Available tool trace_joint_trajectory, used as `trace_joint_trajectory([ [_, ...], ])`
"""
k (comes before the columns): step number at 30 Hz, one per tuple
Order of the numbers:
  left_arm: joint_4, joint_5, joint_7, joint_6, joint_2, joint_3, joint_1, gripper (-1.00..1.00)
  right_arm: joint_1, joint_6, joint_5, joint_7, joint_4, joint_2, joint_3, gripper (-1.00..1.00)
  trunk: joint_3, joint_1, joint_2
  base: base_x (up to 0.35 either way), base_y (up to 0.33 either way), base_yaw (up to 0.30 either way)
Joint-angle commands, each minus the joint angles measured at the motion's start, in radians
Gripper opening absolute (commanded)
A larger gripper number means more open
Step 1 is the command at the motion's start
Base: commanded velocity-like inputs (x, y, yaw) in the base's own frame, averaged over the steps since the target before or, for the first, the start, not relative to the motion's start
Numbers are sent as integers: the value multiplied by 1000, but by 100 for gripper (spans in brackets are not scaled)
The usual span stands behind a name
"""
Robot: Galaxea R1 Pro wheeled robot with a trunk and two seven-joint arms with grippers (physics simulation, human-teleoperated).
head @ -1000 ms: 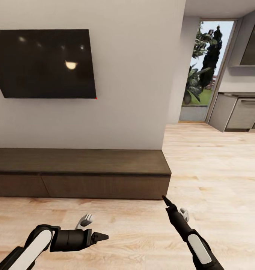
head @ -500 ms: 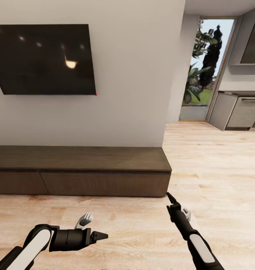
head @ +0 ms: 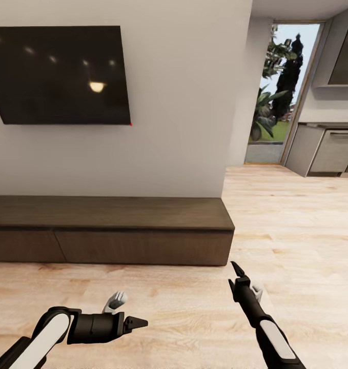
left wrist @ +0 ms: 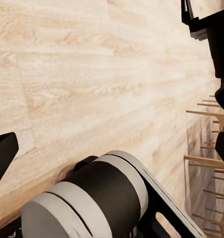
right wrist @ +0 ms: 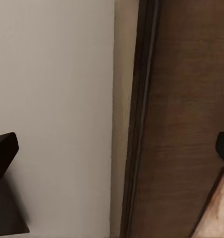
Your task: Place each of the two pumpkins and all three candles from the living room inside a cabinet in the living room (use any cabinet), then make sure every cabinet is closed, and position the cauldron so it is next to a table in the living room.
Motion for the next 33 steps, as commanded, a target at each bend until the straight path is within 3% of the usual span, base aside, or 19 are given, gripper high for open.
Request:
trace_joint_trajectory([
  [1,0,-9,-11,1,0,-2,-1,100,-1,10,-19,3,0,1,-3,100,-4,4,-8,0,0,0],
  [10,0,-3,-11,1,-1,-2,-1,100,-1,8,-34,4,0,1,-1,100,-32,38,-71,0,0,0],
  [14,0,51,-11,1,1,-7,-1,100,-1,7,-36,5,-1,1,-1,100,-45,54,-99,0,0,0],
  [16,0,59,-11,1,2,-7,-1,100,-1,7,-36,7,0,1,-1,100,-51,61,-113,0,0,0],
  [24,0,67,-11,1,5,-7,-1,100,-1,-2,-34,81,2,1,-1,100,-76,92,-169,0,0,0],
  [33,0,69,-11,1,5,-7,-1,100,-1,-4,-34,90,27,1,-1,100,-111,96,-171,0,0,0],
])
